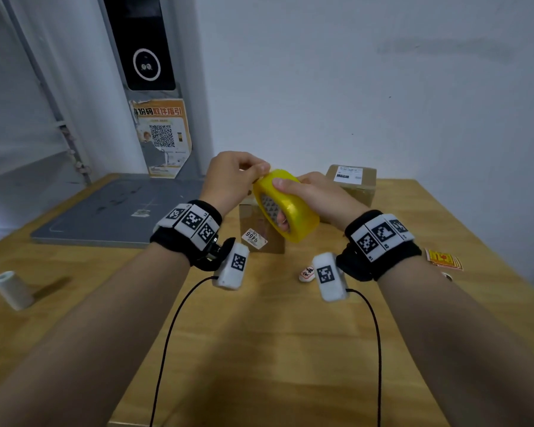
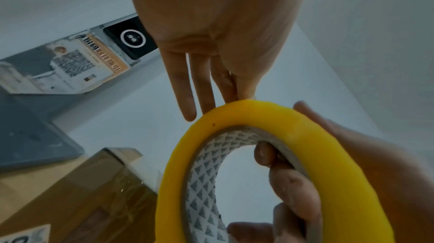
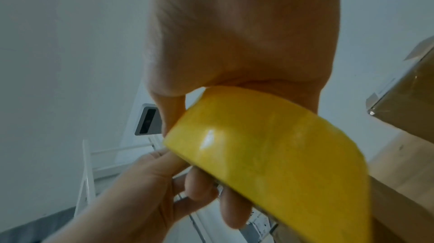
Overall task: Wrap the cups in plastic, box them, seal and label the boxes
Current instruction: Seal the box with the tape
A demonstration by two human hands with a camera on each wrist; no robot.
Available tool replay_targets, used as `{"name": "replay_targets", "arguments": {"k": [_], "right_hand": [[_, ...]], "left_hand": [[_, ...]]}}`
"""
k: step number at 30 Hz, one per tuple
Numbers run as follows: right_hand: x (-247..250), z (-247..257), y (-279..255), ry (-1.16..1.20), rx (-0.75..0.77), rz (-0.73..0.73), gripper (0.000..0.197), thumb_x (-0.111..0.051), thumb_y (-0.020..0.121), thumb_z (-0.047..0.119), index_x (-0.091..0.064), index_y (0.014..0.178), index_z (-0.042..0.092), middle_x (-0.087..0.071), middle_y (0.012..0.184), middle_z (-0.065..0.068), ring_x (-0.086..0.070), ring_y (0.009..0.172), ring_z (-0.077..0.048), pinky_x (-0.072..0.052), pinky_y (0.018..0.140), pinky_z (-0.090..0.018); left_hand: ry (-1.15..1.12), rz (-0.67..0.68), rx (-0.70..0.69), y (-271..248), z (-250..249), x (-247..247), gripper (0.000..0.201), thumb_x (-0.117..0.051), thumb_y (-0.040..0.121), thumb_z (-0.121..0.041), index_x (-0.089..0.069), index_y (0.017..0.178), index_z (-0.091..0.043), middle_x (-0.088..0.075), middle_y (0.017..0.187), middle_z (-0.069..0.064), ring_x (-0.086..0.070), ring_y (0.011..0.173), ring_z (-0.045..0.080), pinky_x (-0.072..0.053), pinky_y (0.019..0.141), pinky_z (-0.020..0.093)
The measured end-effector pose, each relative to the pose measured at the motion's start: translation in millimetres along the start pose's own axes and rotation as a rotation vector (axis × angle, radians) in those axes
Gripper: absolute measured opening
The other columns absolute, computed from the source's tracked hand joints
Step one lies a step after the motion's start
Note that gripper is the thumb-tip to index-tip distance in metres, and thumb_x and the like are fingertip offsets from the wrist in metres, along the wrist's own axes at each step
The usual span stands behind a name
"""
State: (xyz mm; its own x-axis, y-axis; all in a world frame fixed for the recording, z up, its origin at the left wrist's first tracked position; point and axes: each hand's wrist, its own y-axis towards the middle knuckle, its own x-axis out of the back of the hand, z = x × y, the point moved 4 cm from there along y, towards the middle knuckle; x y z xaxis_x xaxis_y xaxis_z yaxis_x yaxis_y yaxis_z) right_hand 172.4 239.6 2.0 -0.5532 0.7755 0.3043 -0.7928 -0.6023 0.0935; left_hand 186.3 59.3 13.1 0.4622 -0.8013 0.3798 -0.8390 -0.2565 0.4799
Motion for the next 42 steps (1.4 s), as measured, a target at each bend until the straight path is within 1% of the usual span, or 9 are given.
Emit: {"name": "replay_targets", "arguments": {"k": [6, 9, 14, 19, 24, 29, 33, 36, 42], "right_hand": [[3.0, -9.6, 4.8, 0.018, -0.096, -0.029, 0.054, -0.067, 0.098, 0.043, -0.066, 0.109, -0.01, -0.074, 0.08, -0.026, -0.071, 0.064, -0.033, -0.063, 0.063, -0.039], [2.7, -17.1, 3.3, 0.097, -0.034, 0.014, 0.049, -0.066, 0.099, 0.039, -0.066, 0.115, -0.007, -0.074, 0.093, -0.027, -0.072, 0.079, -0.035, -0.062, 0.066, -0.033], [0.7, -31.4, 2.3, 0.302, 0.064, 0.13, 0.044, -0.067, 0.096, 0.034, -0.063, 0.123, -0.001, -0.075, 0.101, -0.023, -0.075, 0.088, -0.032, -0.06, 0.091, -0.044], [6.6, -36.7, 13.4, -0.247, 0.012, 0.011, 0.056, -0.06, 0.096, 0.06, -0.077, 0.088, 0.008, -0.078, 0.081, -0.011, -0.075, 0.077, -0.024, -0.059, 0.085, -0.04], [8.1, -56.0, 4.6, -0.038, 0.002, 0.076, 0.068, -0.068, 0.093, 0.053, -0.067, 0.113, -0.011, -0.077, 0.091, -0.024, -0.074, 0.086, -0.041, -0.056, 0.096, -0.058], [19.7, -47.5, 13.9, -0.306, 0.013, -0.035, 0.051, -0.065, 0.092, 0.06, -0.078, 0.094, 0.01, -0.079, 0.083, -0.006, -0.076, 0.083, -0.025, -0.056, 0.074, -0.031], [35.2, -39.1, 27.1, -0.528, -0.015, -0.116, 0.06, -0.067, 0.088, 0.066, -0.075, 0.086, 0.006, -0.075, 0.075, -0.006, -0.071, 0.07, -0.02, -0.049, 0.066, -0.032], [46.6, -41.3, 37.5, -0.794, -0.083, -0.182, 0.063, -0.07, 0.084, 0.068, -0.056, 0.072, 0.008, -0.054, 0.066, -0.009, -0.054, 0.062, -0.024, -0.037, 0.06, -0.034], [54.8, -42.9, 57.1, -1.046, -0.154, -0.253, 0.068, -0.072, 0.077, 0.074, -0.056, 0.093, 0.01, -0.056, 0.081, 0.0, -0.061, 0.084, -0.021, -0.051, 0.067, -0.035]], "left_hand": [[-0.087, 0.01, 0.027, -5.1, 2.1, -3.3, 0.018, -0.065, 0.099, -0.019, -0.07, 0.082, -0.02, -0.076, 0.084, -0.005, -0.077, 0.077, 0.017, -0.06, 0.066, 0.036], [-0.095, 0.003, 0.036, 0.5, 4.3, 0.6, 0.017, -0.064, 0.1, -0.02, -0.069, 0.084, -0.018, -0.074, 0.081, -0.005, -0.074, 0.075, 0.017, -0.061, 0.068, 0.037], [-0.176, -0.027, 0.118, 9.5, 12.1, 16.4, 0.017, -0.061, 0.102, -0.013, -0.066, 0.086, -0.01, -0.068, 0.082, 0.004, -0.066, 0.059, 0.008, -0.058, 0.059, 0.025], [-0.205, -0.106, 0.11, 13.5, 15.1, 30.9, 0.012, -0.057, 0.104, -0.008, -0.064, 0.098, -0.001, -0.063, 0.085, 0.009, -0.067, 0.052, 0.011, -0.056, 0.056, 0.02], [-0.199, -0.147, 0.194, 17.5, 41.9, 41.6, 0.016, -0.061, 0.102, -0.012, -0.067, 0.088, -0.011, -0.067, 0.083, 0.005, -0.07, 0.055, 0.013, -0.059, 0.063, 0.03], [-0.223, -0.242, 0.279, 18.3, 62.6, 45.2, 0.013, -0.062, 0.102, -0.015, -0.068, 0.097, -0.005, -0.068, 0.084, 0.006, -0.07, 0.053, 0.013, -0.059, 0.061, 0.032], [-0.287, -0.35, 0.313, 12.4, 79.3, 40.1, 0.015, -0.059, 0.103, -0.014, -0.066, 0.092, -0.009, -0.07, 0.09, 0.007, -0.07, 0.054, 0.015, -0.061, 0.06, 0.037], [-0.348, -0.412, 0.329, 7.2, 93.2, 34.7, 0.016, -0.06, 0.101, -0.013, -0.068, 0.087, -0.012, -0.071, 0.089, 0.001, -0.07, 0.056, 0.008, -0.059, 0.057, 0.033], [-0.444, -0.454, 0.432, -11.4, 135.2, 5.3, 0.017, -0.068, 0.098, -0.021, -0.072, 0.082, -0.02, -0.072, 0.079, -0.005, -0.069, 0.07, 0.015, -0.055, 0.057, 0.027]]}}
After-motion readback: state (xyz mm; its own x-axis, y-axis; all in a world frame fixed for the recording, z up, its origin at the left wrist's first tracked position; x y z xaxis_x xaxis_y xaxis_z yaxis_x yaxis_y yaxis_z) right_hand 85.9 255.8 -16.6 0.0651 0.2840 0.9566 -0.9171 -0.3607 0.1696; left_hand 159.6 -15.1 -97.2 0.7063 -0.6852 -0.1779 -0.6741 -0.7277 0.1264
